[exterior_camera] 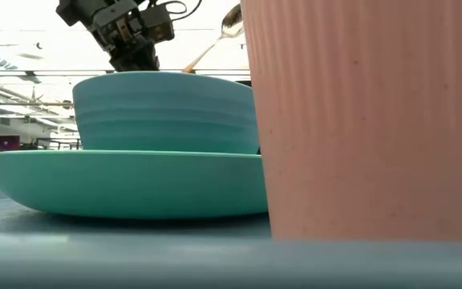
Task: Set up tray
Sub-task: Put the orange spoon on top of the orange napkin to the bottom of the orange fork
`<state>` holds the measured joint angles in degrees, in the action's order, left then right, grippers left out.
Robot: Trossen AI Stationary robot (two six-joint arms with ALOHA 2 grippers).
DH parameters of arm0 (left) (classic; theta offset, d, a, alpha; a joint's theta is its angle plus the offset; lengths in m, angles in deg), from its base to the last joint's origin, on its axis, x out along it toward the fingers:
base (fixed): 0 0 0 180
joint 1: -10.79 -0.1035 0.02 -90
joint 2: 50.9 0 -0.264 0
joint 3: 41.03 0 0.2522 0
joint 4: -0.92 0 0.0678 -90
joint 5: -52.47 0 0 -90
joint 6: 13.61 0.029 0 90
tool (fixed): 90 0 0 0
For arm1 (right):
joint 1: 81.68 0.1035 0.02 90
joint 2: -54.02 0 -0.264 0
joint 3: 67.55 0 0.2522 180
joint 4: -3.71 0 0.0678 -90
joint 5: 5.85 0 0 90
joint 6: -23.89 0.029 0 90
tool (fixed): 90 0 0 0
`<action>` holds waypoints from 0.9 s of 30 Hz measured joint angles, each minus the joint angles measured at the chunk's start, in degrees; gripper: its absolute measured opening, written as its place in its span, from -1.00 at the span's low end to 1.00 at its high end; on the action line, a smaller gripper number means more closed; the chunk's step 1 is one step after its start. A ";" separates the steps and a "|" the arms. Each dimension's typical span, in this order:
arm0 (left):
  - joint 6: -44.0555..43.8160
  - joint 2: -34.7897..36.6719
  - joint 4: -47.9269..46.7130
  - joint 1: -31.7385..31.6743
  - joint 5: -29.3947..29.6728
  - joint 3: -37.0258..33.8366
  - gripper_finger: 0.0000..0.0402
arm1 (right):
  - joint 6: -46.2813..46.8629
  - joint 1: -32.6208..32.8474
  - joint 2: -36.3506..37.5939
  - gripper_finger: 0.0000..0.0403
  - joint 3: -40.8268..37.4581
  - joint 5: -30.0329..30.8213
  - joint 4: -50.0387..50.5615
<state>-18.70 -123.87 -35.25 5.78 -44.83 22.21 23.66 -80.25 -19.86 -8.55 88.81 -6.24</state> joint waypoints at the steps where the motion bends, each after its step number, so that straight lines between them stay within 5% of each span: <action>1: -0.05 0.00 -0.89 -0.36 -0.45 0.00 -0.97 | 0.03 0.00 -0.04 -0.37 0.01 -1.10 0.26; 12: -0.50 0.00 -6.85 -2.58 -3.45 -0.05 -0.97 | 5.82 -2.18 -1.17 -0.08 2.00 -4.92 0.82; 27: -0.40 0.00 -6.08 -2.51 -3.82 0.02 -0.97 | 4.95 -4.11 -5.62 -0.16 4.29 -7.99 -1.85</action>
<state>-19.10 -123.87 -41.33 3.26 -48.65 22.23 28.61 -84.36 -25.49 -4.25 80.82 -8.09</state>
